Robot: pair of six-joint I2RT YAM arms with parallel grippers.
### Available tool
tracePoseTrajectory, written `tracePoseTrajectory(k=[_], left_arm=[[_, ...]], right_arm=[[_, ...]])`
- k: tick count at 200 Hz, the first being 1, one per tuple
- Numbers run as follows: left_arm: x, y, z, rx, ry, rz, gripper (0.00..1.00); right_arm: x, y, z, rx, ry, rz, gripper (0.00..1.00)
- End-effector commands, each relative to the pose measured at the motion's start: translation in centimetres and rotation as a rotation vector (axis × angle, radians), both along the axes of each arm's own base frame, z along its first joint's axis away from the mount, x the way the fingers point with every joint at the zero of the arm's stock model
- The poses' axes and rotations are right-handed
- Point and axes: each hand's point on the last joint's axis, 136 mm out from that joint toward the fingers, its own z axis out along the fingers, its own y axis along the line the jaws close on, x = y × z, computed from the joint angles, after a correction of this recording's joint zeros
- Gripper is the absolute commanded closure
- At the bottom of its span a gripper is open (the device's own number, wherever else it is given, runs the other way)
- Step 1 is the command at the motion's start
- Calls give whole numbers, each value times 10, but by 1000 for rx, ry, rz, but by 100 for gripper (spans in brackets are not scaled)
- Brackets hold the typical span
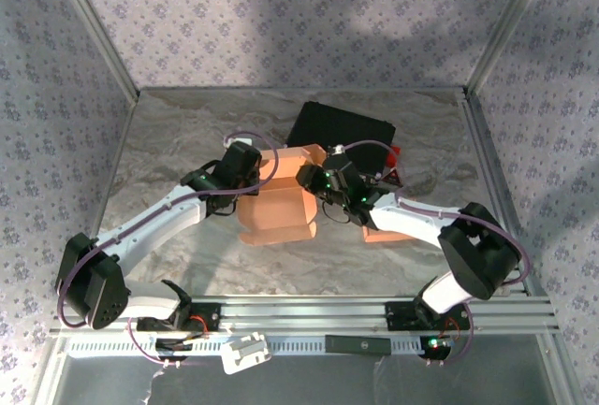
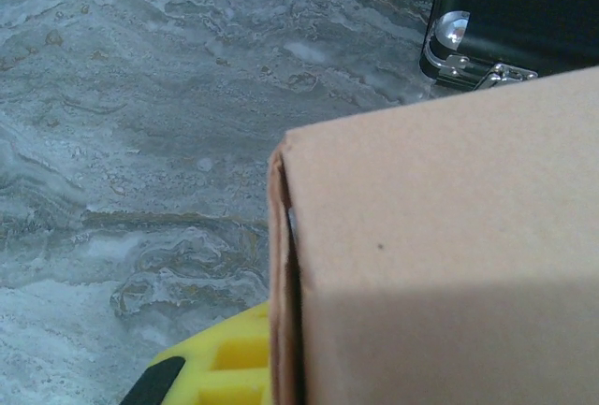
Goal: Fold the paper box
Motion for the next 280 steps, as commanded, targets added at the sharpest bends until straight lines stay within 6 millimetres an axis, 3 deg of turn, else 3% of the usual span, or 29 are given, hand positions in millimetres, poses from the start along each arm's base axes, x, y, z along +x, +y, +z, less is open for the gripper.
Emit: tracePoseTrajectory(k=[1,58,88,112,147,179,193,218,248,280], left_arm=[[2,-10,12,-29,-9,-13,100],[2,-11,13,-23,-6,-24,100],[3,-10,12,1,5,-32,100],[6,-7,14,-20,19,-41,100],[14,-10,22,-86,66,-130,100],[24,-14,34,-177,92,-244,100],[31,-18,40,-247,94,-306,100],[42,-34,52,-384,111,-456,100],[54,-49,60,-415,144,-581,100],[67,-55,52,-412,161,-622,100]], right_arm=[[3,17,17,15,-45,41,69],[3,29,12,-18,-36,87,69],[-1,28,22,-82,-65,128,70],[-11,11,51,-133,-156,152,68],[-32,-9,103,-146,-322,319,62],[-35,-63,144,-17,-438,338,61],[-31,-85,152,29,-453,325,61],[-11,-105,141,71,-431,341,64],[7,-105,131,101,-438,414,67],[16,-92,131,117,-463,503,68]])
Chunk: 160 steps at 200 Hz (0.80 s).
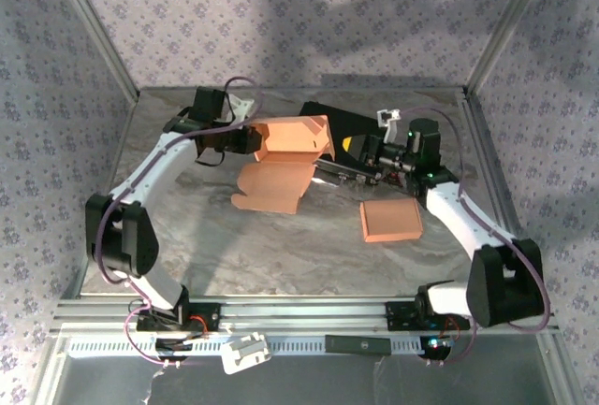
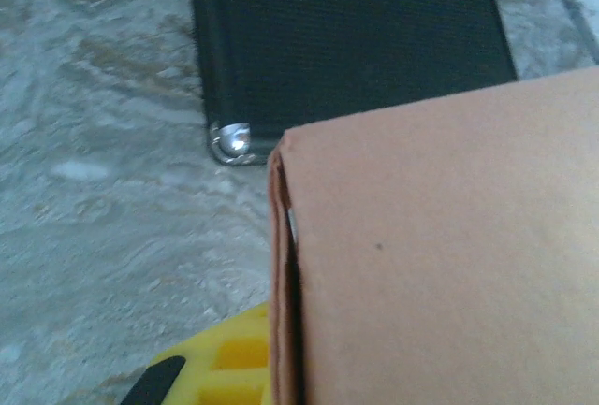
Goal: Fold the paper box
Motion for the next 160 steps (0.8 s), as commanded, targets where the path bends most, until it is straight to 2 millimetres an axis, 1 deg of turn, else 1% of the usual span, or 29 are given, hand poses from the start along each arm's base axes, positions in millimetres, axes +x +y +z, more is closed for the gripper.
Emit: tracePoseTrajectory(k=[1,39,64,111,160], left_arm=[[-4,-13,11,-52,-11,-117,100],[10,-17,4,-70,-6,-134,100],[14,-21,1,-77,2,-146,100],[16,-21,-7,-62,16,-142,100],[16,-23,-8,-38,16,-135,100]], right_arm=[[-5,17,30,33,-130,150,68],[-1,24,28,37,-140,194,68],[-1,28,27,33,-147,215,68],[-8,33,34,20,-172,239,68],[-18,39,43,-10,-206,249,68]])
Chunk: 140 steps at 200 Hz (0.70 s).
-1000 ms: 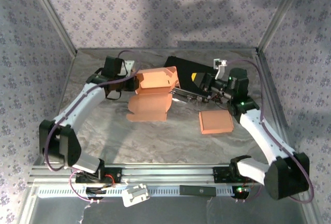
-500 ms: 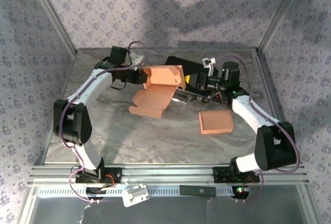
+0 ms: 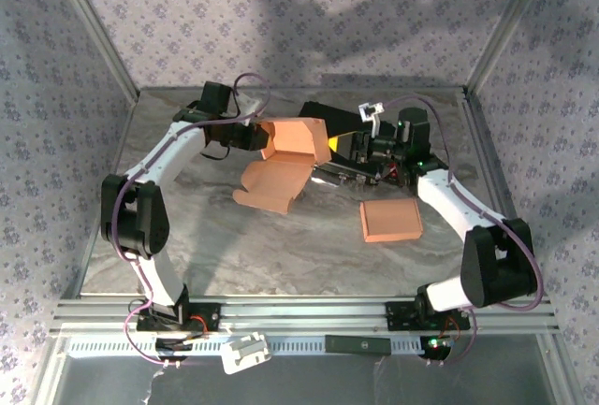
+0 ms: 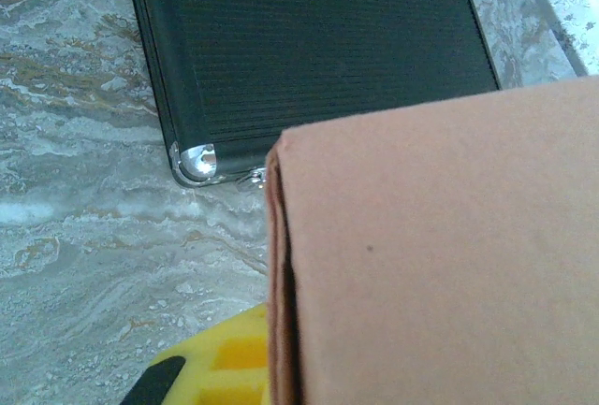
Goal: Fold the paper box
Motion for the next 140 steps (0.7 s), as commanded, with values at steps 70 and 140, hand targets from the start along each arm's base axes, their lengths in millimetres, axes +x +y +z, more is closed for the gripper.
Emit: tracePoseTrajectory(k=[70,140], left_arm=[[-4,-10,13,-1,-28,-42,100],[-7,-13,11,2,-24,-53,100]], right_arm=[[-13,0,23,-36,-96,13,68],[-6,10,19,-72,-89,64,65]])
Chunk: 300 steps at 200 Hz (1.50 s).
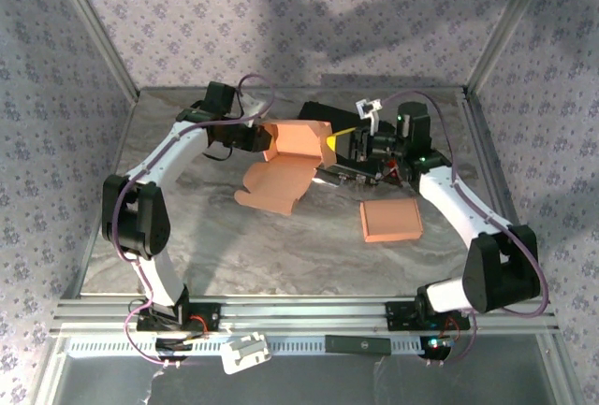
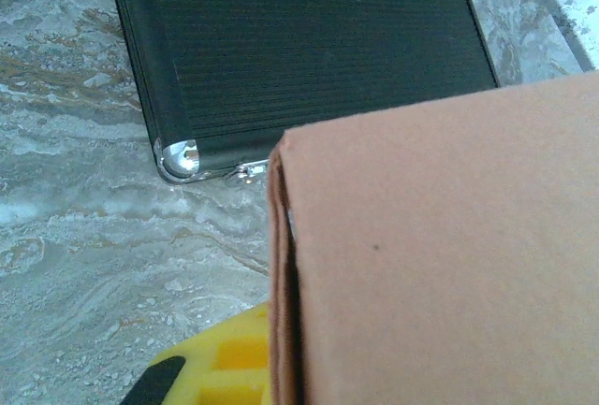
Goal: Fold the paper box
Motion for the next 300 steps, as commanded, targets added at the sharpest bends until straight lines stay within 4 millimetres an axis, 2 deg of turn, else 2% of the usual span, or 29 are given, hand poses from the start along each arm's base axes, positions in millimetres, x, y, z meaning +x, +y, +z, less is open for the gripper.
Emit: tracePoseTrajectory(k=[1,70,106,135,141,170,205,237,300], left_arm=[[-1,-7,11,-15,-25,-33,100],[-3,-8,15,31,-37,26,100],[-9,-8,17,60,-50,49,100],[-13,-7,17,74,-52,54,100],[-13,-7,18,77,-55,57,100],[-17,-10,21,86,-65,54,100],[-21,-12,25,94,-75,50,100],[-24,-13,27,101,-80,51,100],[-26,-13,29,121,-82,63,100]], right_arm=[[-2,6,3,-21,-20,39,65],[1,21,-13,-177,-48,-23,65],[17,18,-29,-330,-58,-161,65],[23,16,-47,-469,-85,-263,66],[27,19,-33,-473,-120,-289,66],[32,23,-38,-575,-155,-363,68],[40,25,-43,-653,-158,-451,74],[45,27,-47,-680,-146,-521,72],[53,27,-52,-777,-157,-644,90]])
